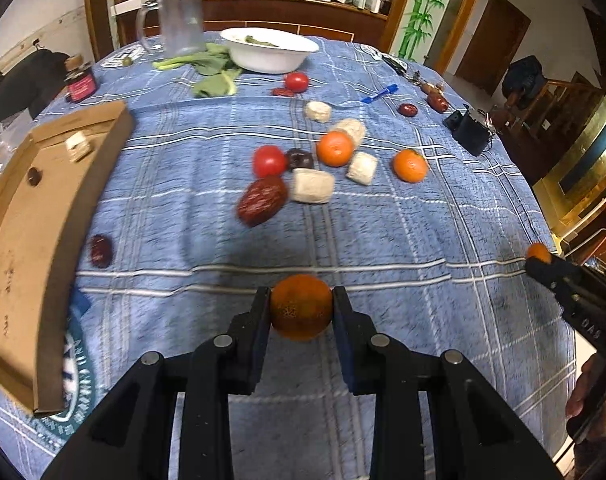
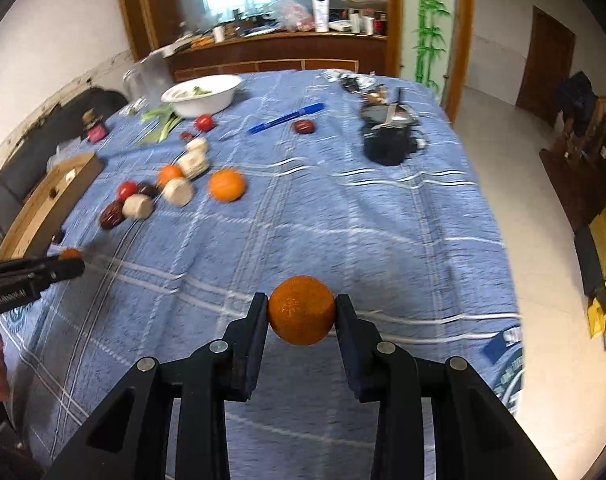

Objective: Organize fruits
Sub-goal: 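Grasp the tangerine with the right gripper, then carry the tangerines over the cardboard tray with both grippers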

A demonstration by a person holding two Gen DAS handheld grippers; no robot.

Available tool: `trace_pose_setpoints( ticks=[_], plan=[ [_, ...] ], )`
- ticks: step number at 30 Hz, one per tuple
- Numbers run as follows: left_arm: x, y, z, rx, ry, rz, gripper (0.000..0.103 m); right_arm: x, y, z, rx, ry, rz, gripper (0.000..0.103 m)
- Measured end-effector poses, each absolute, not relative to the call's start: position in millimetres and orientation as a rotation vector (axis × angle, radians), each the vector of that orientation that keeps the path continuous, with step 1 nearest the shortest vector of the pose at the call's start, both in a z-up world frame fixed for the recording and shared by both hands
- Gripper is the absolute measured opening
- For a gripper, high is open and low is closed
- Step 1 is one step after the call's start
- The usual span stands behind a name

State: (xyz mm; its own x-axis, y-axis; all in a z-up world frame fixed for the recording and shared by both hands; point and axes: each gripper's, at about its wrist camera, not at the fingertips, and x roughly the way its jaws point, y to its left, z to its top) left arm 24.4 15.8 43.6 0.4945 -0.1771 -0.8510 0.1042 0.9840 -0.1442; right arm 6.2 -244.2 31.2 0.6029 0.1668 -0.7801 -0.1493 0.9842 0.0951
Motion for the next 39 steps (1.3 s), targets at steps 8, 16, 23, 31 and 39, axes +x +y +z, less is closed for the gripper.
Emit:
trace_pose_setpoints(
  ticks=[8, 16, 23, 31, 39],
  plan=[
    [5.0, 49.9, 59.6, -0.077, 1.001, -0.132, 0.029, 3.5, -186.6, 30.8, 0.029, 0.919, 0.251, 0.036],
    [-2.0, 88.4, 73.1, -0.103, 0.967, -0.108, 0.029, 9.8, -137.3, 38.3, 0.003, 0.911, 0.289, 0.036],
    [-4.7, 124.6, 81.5, -0.134, 0.941, -0.069, 0.029, 16.5, -98.7, 43.4, -0.019, 0.91, 0.326, 0.036],
    [-10.4, 168.1, 90.1, -0.182, 0.914, -0.011, 0.029, 22.6, -53.1, 54.6, -0.042, 0.888, 0.387, 0.036],
    [-14.9, 223.7, 92.5, -0.221, 0.905, 0.078, 0.029, 36.8, -2.1, 69.5, -0.063, 0.865, 0.459, 0.036]
  ],
)
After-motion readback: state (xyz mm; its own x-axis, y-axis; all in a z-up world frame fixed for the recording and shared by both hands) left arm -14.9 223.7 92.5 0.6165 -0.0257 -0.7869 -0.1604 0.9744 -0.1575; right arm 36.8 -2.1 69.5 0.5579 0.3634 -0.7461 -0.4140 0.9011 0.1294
